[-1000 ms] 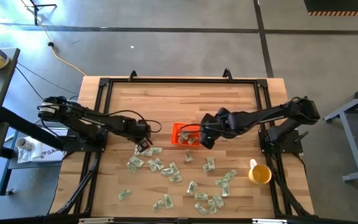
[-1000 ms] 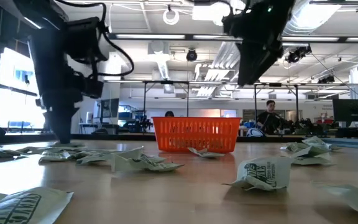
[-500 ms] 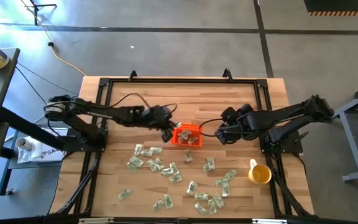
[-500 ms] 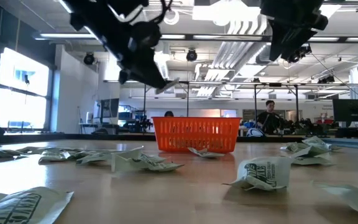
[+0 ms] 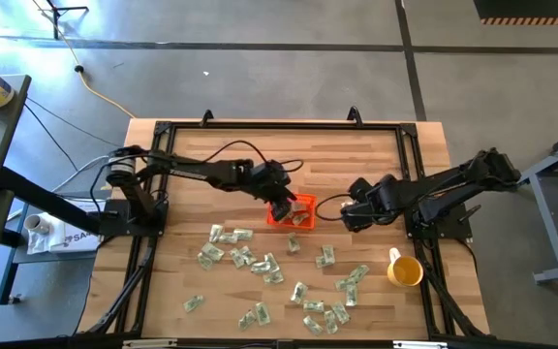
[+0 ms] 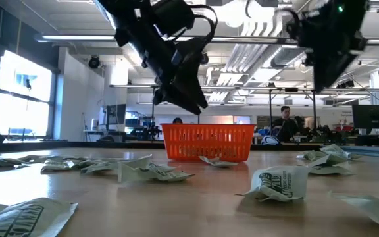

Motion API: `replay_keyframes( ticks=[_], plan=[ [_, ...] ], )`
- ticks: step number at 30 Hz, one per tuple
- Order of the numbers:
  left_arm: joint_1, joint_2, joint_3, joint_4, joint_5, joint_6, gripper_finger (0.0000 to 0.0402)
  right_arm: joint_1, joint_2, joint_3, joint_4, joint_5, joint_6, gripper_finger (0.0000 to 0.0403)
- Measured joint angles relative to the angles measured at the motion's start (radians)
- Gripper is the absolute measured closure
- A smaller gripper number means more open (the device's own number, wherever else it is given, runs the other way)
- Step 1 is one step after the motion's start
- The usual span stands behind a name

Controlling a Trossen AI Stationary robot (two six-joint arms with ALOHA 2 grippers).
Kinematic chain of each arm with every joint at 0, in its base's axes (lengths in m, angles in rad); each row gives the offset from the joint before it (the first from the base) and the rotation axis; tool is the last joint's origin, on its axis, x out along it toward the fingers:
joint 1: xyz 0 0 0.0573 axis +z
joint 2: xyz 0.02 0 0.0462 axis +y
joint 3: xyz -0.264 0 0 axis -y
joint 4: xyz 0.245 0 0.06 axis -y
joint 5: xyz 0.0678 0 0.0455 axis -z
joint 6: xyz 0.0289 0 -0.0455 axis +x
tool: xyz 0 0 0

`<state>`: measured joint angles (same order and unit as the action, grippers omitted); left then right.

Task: Pick and place Stevia / Truvia into bins
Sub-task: Put the light green stevia packet into the orange bin

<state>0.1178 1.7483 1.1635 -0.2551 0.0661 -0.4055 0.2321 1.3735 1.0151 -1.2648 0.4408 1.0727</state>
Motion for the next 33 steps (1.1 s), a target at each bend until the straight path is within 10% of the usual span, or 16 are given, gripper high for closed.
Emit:
replay_keyframes(
  ticks=[9,33],
  plan=[
    [-0.021,-0.092,0.115,-0.407,-0.035,-0.02,0.0092,-0.107,-0.001,-0.257,0.425,-0.161,0.149,0.015],
    [-0.033,-0.268,0.119,-0.594,-0.215,-0.044,0.0169,-0.244,0.099,-0.361,0.712,-0.219,0.15,0.015]
  ],
)
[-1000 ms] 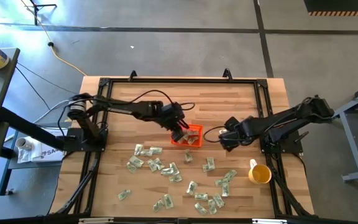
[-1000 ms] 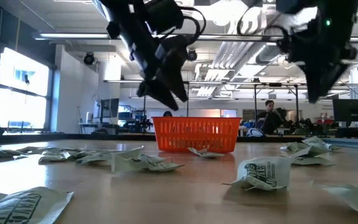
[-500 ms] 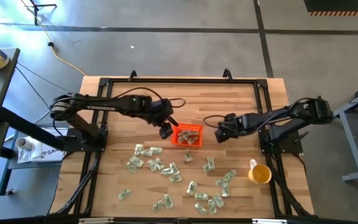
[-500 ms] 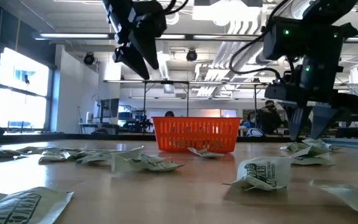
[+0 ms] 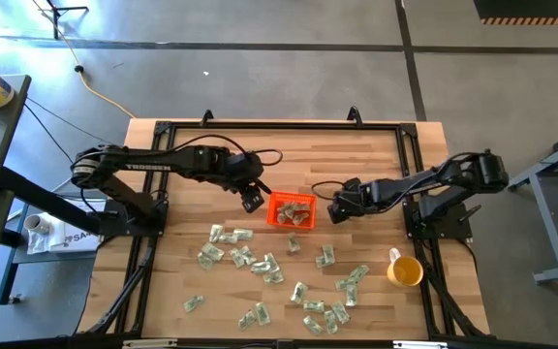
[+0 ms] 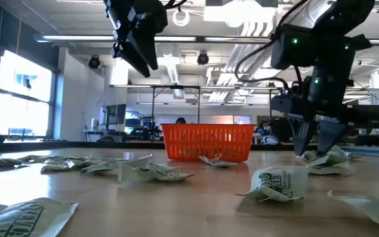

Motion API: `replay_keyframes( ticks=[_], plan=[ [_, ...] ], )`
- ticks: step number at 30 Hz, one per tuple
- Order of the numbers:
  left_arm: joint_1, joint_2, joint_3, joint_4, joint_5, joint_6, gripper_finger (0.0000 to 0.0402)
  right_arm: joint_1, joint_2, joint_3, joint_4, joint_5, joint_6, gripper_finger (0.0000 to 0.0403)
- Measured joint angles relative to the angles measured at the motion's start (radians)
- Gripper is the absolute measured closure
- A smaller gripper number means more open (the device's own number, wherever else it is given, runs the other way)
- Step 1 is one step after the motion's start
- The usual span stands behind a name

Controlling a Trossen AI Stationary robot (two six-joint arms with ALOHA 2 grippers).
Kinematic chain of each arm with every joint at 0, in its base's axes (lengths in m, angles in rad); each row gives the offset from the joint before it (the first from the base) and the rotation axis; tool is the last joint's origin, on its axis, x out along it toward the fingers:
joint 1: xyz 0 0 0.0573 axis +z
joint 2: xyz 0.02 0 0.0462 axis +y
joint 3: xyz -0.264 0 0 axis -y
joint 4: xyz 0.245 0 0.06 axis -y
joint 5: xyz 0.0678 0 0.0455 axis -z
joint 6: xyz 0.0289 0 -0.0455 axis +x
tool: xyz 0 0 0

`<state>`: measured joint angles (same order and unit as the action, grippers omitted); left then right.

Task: Pick and place Stevia / Truvia into bins
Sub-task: Put the light green stevia packet into the orange bin

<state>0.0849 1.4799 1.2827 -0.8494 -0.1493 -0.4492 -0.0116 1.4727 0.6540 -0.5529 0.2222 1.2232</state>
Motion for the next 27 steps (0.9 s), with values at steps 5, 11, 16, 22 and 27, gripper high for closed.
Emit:
replay_keyframes(
  ticks=[5,11,16,22,27],
  plan=[
    [0.0,0.0,0.0,-0.008,-0.003,0.0,0.017,0.016,0.018,0.0,0.029,0.015,0.033,0.015],
    [0.0,0.0,0.0,-0.022,-0.003,0.004,0.017,0.02,0.019,0.0,-0.018,0.029,0.034,0.0162],
    [0.0,0.0,0.0,-0.022,-0.003,0.008,0.017,0.02,0.019,0.001,-0.022,0.018,0.02,0.0231],
    [0.0,0.0,0.0,-0.021,-0.002,0.026,0.017,0.02,0.018,0.001,0.018,-0.04,-0.005,0.0354],
    [0.0,0.0,0.0,-0.033,-0.002,0.026,0.017,0.036,0.003,0.011,0.131,-0.116,-0.088,0.0388]
  ],
)
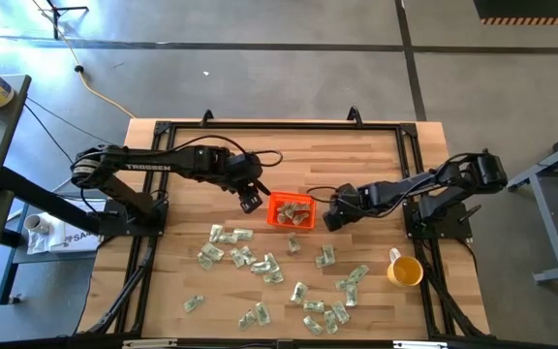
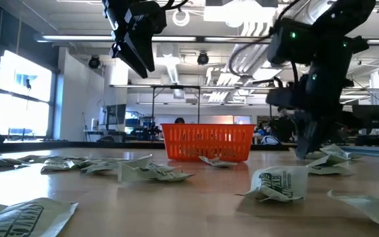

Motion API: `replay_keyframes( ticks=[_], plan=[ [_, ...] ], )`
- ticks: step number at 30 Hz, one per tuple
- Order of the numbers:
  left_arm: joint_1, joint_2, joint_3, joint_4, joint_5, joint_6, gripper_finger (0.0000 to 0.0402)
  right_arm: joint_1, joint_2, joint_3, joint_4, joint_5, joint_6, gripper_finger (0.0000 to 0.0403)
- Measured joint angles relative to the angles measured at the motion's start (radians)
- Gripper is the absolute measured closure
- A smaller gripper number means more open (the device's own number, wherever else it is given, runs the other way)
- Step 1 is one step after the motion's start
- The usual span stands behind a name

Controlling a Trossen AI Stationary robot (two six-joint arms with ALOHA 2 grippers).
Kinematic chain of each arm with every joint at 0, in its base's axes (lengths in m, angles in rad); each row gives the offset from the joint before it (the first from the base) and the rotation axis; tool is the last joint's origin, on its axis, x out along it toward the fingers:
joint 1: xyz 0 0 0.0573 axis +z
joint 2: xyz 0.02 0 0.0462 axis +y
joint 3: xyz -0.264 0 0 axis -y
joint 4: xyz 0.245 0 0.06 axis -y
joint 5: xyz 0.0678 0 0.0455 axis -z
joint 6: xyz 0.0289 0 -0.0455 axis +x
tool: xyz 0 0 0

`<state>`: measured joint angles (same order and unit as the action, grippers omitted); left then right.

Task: Pick and place Stevia / Truvia into bins
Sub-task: Put the light green stevia packet into the orange bin

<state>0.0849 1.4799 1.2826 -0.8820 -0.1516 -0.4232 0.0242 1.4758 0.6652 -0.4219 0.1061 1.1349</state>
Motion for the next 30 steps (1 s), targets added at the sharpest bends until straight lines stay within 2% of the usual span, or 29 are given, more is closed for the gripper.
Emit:
replay_keyframes(
  ticks=[4,8,10,14,17,21,24,27,30],
  plan=[
    [0.0,0.0,0.0,-0.037,-0.012,0.0,0.017,-0.002,-0.019,0.037,0.153,-0.014,-0.111,0.0394],
    [0.0,0.0,-0.001,-0.086,-0.033,-0.004,0.017,-0.02,-0.023,0.129,0.2,0.051,-0.179,0.0395],
    [0.0,0.0,-0.001,-0.113,-0.034,-0.011,0.017,-0.035,-0.014,0.184,0.216,0.051,-0.245,0.0394],
    [0.0,0.0,-0.001,-0.167,-0.038,-0.016,0.017,-0.08,0.055,0.293,0.23,-0.111,-0.377,0.0399],
    [0.0,0.0,-0.002,-0.202,-0.042,-0.029,0.017,-0.106,0.142,0.355,0.188,-0.166,-0.414,0.0391],
    [0.0,0.0,-0.002,-0.246,-0.043,-0.055,0.017,-0.118,0.252,0.411,0.102,-0.231,-0.418,0.0342],
    [-0.001,0.0,-0.002,-0.257,-0.044,-0.056,0.017,-0.101,0.286,0.435,0.056,-0.244,-0.425,0.0294],
    [-0.001,0.0,-0.002,-0.254,-0.06,-0.056,0.017,-0.073,0.275,0.439,0.055,-0.18,-0.444,0.0248],
    [-0.001,0.0,-0.002,-0.251,-0.08,-0.053,0.017,-0.044,0.228,0.439,0.016,-0.05,-0.471,0.0211]
  ],
)
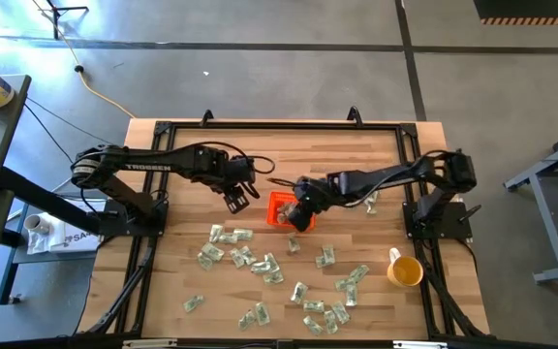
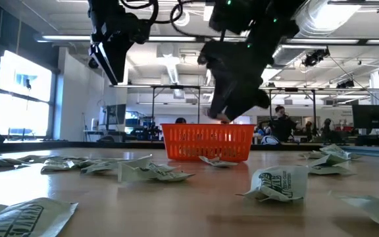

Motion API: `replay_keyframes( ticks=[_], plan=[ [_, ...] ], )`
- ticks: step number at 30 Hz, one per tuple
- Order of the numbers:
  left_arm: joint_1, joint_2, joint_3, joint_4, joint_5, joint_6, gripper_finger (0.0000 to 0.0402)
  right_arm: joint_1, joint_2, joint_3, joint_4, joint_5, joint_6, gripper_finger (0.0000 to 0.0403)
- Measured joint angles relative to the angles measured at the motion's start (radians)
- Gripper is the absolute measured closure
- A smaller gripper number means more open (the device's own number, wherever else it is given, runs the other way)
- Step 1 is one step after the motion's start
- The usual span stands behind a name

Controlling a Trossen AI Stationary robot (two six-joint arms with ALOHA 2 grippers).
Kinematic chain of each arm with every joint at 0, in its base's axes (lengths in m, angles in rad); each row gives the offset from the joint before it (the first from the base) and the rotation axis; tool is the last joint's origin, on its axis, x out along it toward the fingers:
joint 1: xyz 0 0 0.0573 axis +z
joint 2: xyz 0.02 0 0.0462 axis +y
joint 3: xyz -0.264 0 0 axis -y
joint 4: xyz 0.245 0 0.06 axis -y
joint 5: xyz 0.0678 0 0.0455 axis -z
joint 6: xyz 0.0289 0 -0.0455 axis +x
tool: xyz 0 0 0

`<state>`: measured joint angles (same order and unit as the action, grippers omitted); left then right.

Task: Pick and place Stevia / Truvia into bins
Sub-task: Put the light green stevia packet into the orange bin

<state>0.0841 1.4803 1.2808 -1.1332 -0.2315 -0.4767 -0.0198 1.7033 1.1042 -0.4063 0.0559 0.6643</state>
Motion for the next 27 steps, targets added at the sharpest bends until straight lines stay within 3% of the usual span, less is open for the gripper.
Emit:
replay_keyframes(
  ticks=[4,8,14,16,21,23,27],
  plan=[
    [0.0,0.0,0.0,0.018,-0.004,0.005,0.017,0.022,-0.07,0.0,-0.118,0.147,-0.034,0.0181],
    [0.0,0.0,0.0,0.041,-0.008,0.024,0.017,0.018,-0.092,0.0,-0.12,0.089,-0.135,0.0168],
    [0.0,0.0,0.0,0.069,-0.016,0.025,0.017,0.021,-0.079,0.0,-0.083,0.19,-0.39,0.0167],
    [0.0,0.0,0.0,0.068,-0.016,0.021,0.017,0.021,-0.083,0.0,-0.077,0.219,-0.401,0.0167],
    [0.0,0.0,0.0,0.071,-0.016,0.019,0.017,0.021,-0.071,0.0,-0.096,0.133,-0.497,0.0166],
    [0.0,0.0,0.0,0.082,-0.016,0.019,0.017,0.026,-0.066,0.001,-0.096,0.077,-0.635,0.0166],
    [0.0,0.0,0.0,0.095,-0.016,0.008,0.017,0.027,-0.066,0.003,-0.035,0.065,-0.642,0.0166]
  ],
)
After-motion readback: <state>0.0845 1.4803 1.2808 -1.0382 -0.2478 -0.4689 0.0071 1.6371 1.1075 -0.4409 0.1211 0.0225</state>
